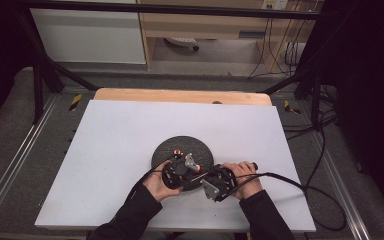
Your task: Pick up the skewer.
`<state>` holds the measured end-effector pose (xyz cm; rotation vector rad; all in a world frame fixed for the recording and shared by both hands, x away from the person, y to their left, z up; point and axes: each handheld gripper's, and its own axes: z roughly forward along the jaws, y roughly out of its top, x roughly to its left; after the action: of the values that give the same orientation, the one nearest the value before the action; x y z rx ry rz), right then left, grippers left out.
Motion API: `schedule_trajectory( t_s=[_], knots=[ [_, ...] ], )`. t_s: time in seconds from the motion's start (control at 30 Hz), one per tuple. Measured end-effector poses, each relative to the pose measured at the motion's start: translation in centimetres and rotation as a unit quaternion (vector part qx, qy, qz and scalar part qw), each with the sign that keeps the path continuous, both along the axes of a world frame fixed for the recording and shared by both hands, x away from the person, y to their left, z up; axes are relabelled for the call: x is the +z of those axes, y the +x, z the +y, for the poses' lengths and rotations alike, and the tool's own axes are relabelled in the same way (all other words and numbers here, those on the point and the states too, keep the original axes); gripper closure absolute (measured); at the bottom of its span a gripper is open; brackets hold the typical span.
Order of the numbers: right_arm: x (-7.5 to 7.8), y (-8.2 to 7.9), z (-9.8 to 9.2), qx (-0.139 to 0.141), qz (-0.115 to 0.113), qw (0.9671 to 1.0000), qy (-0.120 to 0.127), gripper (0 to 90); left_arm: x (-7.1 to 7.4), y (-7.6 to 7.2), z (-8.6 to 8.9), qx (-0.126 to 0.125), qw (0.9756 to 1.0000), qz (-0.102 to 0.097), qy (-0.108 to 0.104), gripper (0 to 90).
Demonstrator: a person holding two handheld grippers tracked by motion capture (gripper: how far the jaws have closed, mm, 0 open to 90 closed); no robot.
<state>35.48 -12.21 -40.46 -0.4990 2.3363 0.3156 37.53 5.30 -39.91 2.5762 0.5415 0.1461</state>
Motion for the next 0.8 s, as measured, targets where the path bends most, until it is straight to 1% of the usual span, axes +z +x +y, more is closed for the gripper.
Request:
schedule_trajectory(
  t_s=[0.03,0.07,0.1,0.13,0.17,0.2,0.23,0.27,0.3,0.33,0.4,0.43,0.47,0.5,0.53,0.57,0.6,0.63,0.67,0.7,0.73,0.77,0.8],
  knots=[
    [0.2,0.2,-0.2,-0.012,0.008,0.9997,0.022,73.1,0.0,0.0,0.2,0.002,1.0000,-0.002,0.001,88.0],
    [0.3,0.4,-0.6,-0.034,0.020,0.9983,0.043,69.8,0.0,0.0,0.8,0.009,0.9999,-0.006,-0.005,88.1],
    [0.4,0.6,-0.9,-0.054,0.032,0.9960,0.064,64.6,0.0,0.0,0.8,0.009,0.9999,-0.006,-0.005,88.1],
    [0.5,0.8,-1.3,-0.073,0.039,0.9927,0.088,59.8,0.0,-0.1,1.1,0.012,0.9999,-0.008,-0.007,88.1],
    [0.6,0.9,-1.7,-0.093,0.049,0.9883,0.111,56.3,0.1,0.0,1.7,0.018,0.9997,-0.014,-0.008,88.1],
    [0.6,0.9,-1.7,-0.093,0.049,0.9883,0.111,56.3,0.1,0.0,1.7,0.018,0.9997,-0.014,-0.008,88.1],
    [0.7,1.1,-2.2,-0.110,0.061,0.9832,0.132,53.2,0.0,-0.1,2.1,0.021,0.9996,-0.016,-0.011,88.1],
    [0.8,1.3,-3.1,-0.146,0.083,0.9698,0.177,46.8,0.0,-0.1,2.4,0.025,0.9994,-0.017,-0.017,88.1],
    [0.8,1.4,-3.5,-0.164,0.096,0.9613,0.199,43.6,-0.1,-0.1,2.8,0.029,0.9992,-0.018,-0.022,88.1],
    [0.8,1.5,-3.8,-0.183,0.108,0.9517,0.222,40.5,-0.2,-0.2,3.4,0.036,0.9987,-0.020,-0.031,88.1],
    [0.7,1.8,-4.5,-0.217,0.133,0.9323,0.257,35.4,-0.2,-0.3,3.7,0.039,0.9984,-0.021,-0.034,88.1],
    [0.5,1.9,-4.8,-0.234,0.146,0.9217,0.273,32.8,-0.2,-0.4,4.0,0.043,0.9981,-0.024,-0.038,88.0],
    [0.4,2.0,-5.1,-0.250,0.159,0.9114,0.286,30.8,-0.3,-0.6,4.7,0.050,0.9971,-0.031,-0.048,88.1],
    [0.3,2.2,-5.3,-0.260,0.170,0.9038,0.295,28.9,-0.3,-0.6,4.7,0.050,0.9971,-0.031,-0.048,88.0],
    [0.1,2.3,-5.5,-0.270,0.181,0.8969,0.300,27.1,-0.4,-0.9,5.5,0.061,0.9957,-0.036,-0.061,88.0],
    [0.1,2.3,-5.5,-0.270,0.181,0.8969,0.300,27.1,-0.4,-0.9,5.5,0.061,0.9957,-0.036,-0.061,88.0],
    [-0.1,2.5,-5.8,-0.291,0.200,0.8826,0.310,23.0,-0.5,-1.0,5.9,0.065,0.9950,-0.039,-0.065,88.1],
    [-0.1,2.5,-5.8,-0.291,0.200,0.8826,0.310,23.0,-0.5,-1.2,6.2,0.069,0.9942,-0.043,-0.071,88.1],
    [-0.3,2.6,-5.9,-0.304,0.213,0.8733,0.315,20.8,-0.6,-1.3,6.6,0.072,0.9934,-0.046,-0.076,88.0],
    [-0.4,2.7,-5.9,-0.314,0.223,0.8659,0.319,18.2,-0.7,-1.5,7.0,0.076,0.9926,-0.050,-0.080,88.0],
    [-0.4,2.9,-5.9,-0.330,0.242,0.8559,0.317,15.3,-0.8,-1.6,7.4,0.080,0.9919,-0.053,-0.083,88.0],
    [-0.4,2.9,-5.9,-0.330,0.242,0.8559,0.317,15.3,-1.0,-1.7,7.8,0.086,0.9908,-0.055,-0.088,88.0],
    [-0.4,3.0,-5.8,-0.332,0.246,0.8525,0.320,13.7,-1.1,-1.8,8.3,0.091,0.9898,-0.057,-0.093,88.0]
  ],
)
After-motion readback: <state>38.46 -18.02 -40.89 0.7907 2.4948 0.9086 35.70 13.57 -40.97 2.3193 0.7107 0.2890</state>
